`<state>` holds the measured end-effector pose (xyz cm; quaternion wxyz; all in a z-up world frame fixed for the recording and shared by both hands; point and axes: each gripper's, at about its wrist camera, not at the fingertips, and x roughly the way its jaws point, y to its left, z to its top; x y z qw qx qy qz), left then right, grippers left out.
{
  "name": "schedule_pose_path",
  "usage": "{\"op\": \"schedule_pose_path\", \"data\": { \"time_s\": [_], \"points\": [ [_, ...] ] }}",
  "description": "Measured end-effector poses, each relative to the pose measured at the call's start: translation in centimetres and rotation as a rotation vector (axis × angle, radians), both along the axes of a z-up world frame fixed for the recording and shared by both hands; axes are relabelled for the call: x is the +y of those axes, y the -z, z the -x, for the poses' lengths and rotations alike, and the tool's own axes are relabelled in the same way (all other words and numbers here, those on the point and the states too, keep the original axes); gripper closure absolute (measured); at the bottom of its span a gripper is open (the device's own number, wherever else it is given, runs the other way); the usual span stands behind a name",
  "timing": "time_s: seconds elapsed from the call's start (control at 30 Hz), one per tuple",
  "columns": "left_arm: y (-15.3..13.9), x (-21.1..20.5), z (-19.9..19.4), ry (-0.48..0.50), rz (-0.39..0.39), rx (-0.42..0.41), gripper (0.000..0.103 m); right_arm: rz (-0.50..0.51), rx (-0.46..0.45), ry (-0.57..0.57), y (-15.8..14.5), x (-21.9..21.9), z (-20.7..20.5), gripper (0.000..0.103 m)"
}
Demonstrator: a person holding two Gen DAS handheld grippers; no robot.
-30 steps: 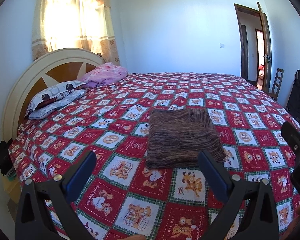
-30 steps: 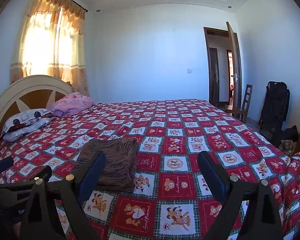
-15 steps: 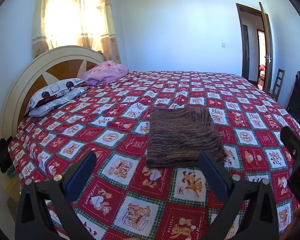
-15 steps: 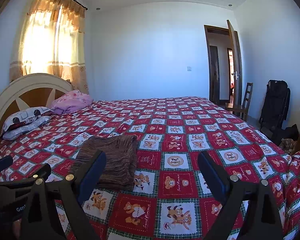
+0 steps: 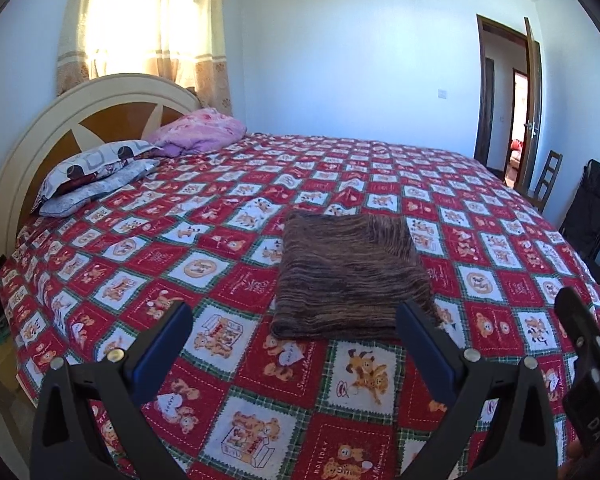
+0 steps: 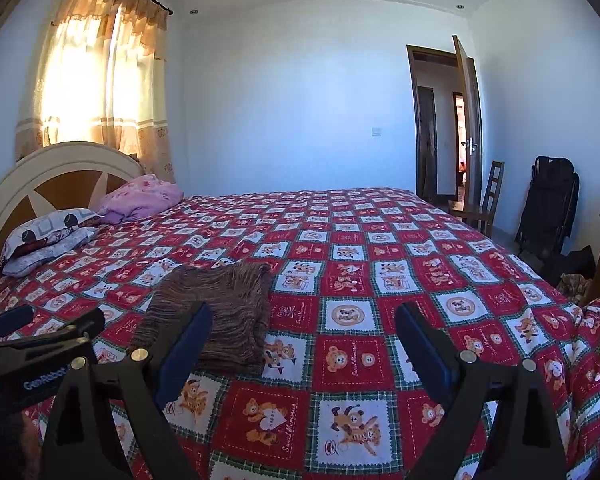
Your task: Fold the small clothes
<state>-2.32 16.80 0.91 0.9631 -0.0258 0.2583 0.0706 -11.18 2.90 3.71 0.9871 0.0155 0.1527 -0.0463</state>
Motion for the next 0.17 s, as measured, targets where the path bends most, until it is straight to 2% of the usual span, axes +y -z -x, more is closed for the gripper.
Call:
{"op": "schedule_pose_path", "data": {
  "time_s": [0.17],
  "points": [
    [0.53, 0.16, -0.46, -0.037, -0.03, 0.017, 0.0, -0.008, 0.006, 0.005, 0.18, -0.2, -0.17, 0.01]
  ]
}}
